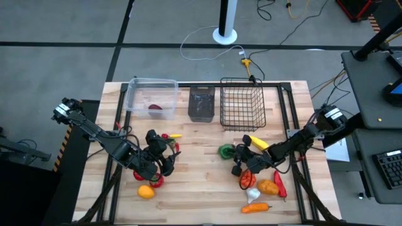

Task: Sort produce into baskets
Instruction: Put the green bell pepper into the wire basket

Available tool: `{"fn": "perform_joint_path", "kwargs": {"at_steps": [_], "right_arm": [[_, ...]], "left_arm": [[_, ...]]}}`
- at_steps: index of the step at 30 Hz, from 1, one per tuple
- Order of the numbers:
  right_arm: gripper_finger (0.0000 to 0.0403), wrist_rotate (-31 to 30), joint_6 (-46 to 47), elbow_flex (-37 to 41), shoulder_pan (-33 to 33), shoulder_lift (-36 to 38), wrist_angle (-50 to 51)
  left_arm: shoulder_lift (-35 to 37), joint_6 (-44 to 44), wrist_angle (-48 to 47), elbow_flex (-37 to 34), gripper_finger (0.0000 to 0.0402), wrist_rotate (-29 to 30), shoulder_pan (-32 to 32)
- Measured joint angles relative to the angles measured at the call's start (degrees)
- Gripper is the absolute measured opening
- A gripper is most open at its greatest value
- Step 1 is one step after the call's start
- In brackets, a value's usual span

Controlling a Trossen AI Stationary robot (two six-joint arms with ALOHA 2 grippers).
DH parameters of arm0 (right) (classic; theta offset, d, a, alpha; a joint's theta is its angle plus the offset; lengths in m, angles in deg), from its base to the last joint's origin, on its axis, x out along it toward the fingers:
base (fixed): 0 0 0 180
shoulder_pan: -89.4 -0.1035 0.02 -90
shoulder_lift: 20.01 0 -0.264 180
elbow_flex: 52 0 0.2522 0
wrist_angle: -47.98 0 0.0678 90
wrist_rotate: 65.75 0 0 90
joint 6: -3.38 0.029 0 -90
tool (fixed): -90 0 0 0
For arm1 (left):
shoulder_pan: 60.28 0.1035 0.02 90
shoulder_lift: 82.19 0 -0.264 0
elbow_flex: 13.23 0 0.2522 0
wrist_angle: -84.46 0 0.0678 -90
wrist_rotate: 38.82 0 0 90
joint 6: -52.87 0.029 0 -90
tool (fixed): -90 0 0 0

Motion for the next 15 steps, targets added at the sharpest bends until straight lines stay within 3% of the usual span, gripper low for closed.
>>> {"fn": "perform_joint_path", "kwargs": {"at_steps": [6, 15], "right_arm": [[0.0023, 1.78, -0.07, 0.17, 0.02, 2.99, 0.48], [0.0022, 4.7, -3.05, -1.22, 0.87, 13.57, 1.47]], "left_arm": [[0.0, 0.0, 0.01, 0.0, 0.0279, -0.01, 0.0], [0.0, 0.0, 0.04, 0.0, 0.0279, -0.01, 0.03]]}}
